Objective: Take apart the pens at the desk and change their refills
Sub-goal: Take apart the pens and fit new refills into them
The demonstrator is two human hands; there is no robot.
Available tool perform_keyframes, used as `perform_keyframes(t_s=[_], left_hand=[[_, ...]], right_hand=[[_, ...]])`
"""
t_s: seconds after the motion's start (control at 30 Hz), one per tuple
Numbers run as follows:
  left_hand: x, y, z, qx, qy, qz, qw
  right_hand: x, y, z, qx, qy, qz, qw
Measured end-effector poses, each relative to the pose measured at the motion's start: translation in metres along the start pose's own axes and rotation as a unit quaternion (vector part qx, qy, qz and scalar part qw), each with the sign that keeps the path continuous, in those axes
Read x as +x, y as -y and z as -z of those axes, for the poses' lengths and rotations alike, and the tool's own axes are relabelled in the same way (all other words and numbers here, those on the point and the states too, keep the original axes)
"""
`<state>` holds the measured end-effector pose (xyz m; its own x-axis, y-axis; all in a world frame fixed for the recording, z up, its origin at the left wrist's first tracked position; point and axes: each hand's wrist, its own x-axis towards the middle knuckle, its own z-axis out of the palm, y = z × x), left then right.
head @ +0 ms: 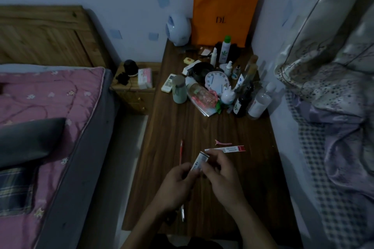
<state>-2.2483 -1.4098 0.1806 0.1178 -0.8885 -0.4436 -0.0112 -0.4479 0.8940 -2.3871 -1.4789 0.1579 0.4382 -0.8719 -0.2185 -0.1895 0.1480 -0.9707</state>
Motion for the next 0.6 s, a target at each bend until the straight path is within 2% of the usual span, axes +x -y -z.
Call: perform_keyframes(t_s=[0.13,0.23,0.37,0.43,0.6], left_hand=[[-0.005,-0.020,0.004,0.076,-0.009,-0.037,0.996],[-0.008,-0.033,0.009,0.107,-0.001,-0.051,0.993],[-0.015,-0.045,0.012,0.145,-0.013,-0.071,0.987],[-0.018,-0.048,0.012,0.151,-0.007,-0.072,0.986],[-0.024,-0.053,0.014,0.142,-0.001,-0.102,0.985]], right_hand=[[0.007,0.017,0.007,0.013,-0.022,0.040,0.999],[0.005,0.031,0.015,-0.045,-0.012,0.086,0.995],[0.004,0.044,0.022,-0.108,-0.045,0.160,0.980],[0.004,0.050,0.024,-0.080,-0.061,0.157,0.982],[0.003,0.058,0.023,0.070,-0.067,0.109,0.989]])
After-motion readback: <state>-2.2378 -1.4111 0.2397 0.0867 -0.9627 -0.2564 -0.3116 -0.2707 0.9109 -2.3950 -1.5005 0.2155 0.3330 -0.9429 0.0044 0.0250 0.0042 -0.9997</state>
